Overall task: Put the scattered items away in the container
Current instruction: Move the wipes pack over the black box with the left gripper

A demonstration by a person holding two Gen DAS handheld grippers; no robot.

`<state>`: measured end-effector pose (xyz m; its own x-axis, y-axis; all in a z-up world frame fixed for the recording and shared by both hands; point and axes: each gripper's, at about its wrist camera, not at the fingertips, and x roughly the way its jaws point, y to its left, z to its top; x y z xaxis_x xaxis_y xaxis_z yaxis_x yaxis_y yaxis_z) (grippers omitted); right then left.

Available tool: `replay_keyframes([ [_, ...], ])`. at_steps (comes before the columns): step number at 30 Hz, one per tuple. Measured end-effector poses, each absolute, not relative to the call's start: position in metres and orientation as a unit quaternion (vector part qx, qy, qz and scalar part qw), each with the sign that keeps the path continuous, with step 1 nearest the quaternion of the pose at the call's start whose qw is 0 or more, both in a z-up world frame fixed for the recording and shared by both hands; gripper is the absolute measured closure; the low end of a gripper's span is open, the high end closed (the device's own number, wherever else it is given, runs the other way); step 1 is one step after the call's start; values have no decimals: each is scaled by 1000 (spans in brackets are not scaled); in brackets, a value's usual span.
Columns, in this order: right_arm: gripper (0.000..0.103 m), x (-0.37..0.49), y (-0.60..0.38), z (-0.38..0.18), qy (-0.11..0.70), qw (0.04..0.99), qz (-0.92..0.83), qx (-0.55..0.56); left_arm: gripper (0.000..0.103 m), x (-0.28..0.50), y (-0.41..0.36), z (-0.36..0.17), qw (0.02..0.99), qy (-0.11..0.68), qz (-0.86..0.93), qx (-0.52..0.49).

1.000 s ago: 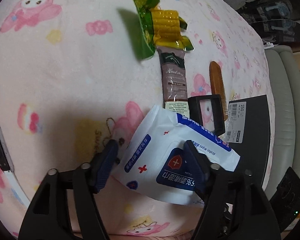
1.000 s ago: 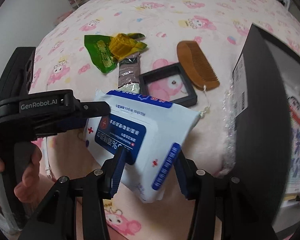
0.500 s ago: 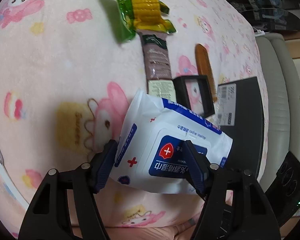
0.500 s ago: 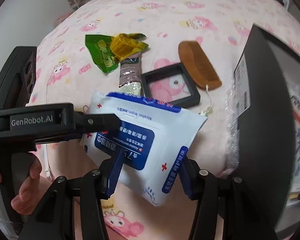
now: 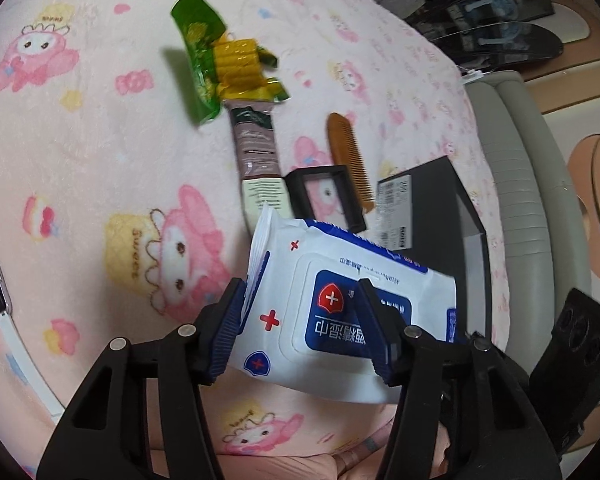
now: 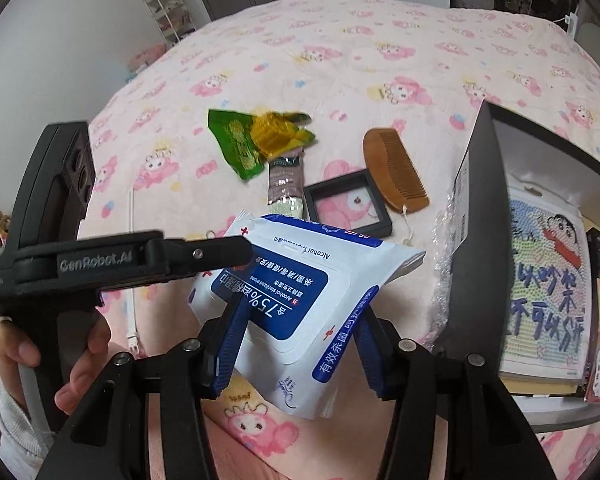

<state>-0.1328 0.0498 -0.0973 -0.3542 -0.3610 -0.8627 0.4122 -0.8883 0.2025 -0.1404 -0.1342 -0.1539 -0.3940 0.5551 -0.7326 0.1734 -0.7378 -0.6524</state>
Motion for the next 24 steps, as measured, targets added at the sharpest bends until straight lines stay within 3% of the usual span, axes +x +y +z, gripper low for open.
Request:
replay_keyframes([
  [16, 54, -134, 110, -35, 17, 266, -845, 463, 48, -128, -66, -56, 139, -274, 814, -492],
  [24, 54, -139, 158, -26, -19, 251, -861, 443, 48, -140, -15, -43, 148, -238, 815, -506],
])
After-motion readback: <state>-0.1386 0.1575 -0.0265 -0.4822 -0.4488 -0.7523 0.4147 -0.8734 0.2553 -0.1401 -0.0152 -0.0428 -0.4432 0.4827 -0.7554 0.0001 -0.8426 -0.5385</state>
